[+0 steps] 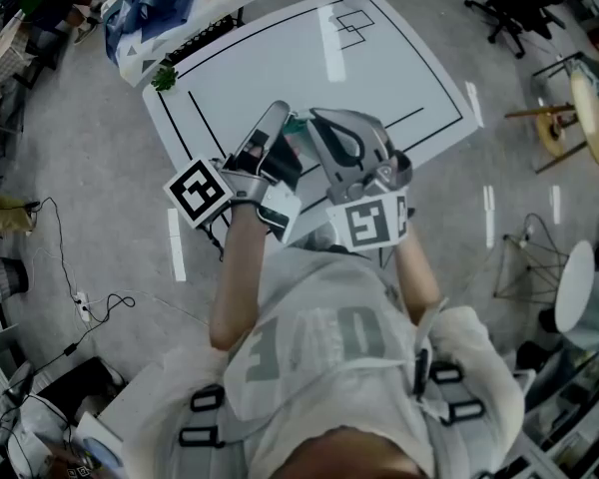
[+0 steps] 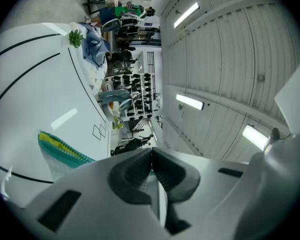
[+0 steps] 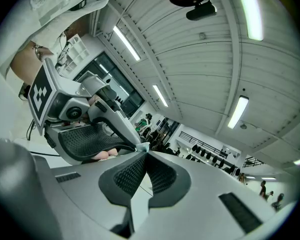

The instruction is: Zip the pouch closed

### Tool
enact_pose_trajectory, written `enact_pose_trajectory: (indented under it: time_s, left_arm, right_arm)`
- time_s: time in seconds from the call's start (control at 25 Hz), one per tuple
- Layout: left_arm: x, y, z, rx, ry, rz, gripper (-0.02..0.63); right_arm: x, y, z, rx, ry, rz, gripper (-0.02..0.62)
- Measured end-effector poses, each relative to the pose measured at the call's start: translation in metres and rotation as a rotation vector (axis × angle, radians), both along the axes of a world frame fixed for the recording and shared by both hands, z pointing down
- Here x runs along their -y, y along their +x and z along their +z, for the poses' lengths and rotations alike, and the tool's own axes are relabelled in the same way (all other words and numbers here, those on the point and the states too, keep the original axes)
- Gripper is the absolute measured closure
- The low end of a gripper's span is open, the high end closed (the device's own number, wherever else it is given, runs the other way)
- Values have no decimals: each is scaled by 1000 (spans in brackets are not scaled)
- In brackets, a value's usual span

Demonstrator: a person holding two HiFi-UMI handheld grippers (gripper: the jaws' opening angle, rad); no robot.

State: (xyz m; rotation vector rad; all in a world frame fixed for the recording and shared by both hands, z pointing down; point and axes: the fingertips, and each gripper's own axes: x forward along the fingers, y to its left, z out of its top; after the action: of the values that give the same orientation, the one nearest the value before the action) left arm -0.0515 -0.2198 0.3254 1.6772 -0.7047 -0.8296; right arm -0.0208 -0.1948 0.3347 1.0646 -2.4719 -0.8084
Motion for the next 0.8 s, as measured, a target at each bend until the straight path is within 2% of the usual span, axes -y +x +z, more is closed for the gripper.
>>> enact_pose_trajectory:
  time_s: [0.8]
  left_arm:
    - [4, -8, 16, 111, -23, -47, 597]
  right_arm:
    - [-7, -1, -7, 109, -47, 18, 588]
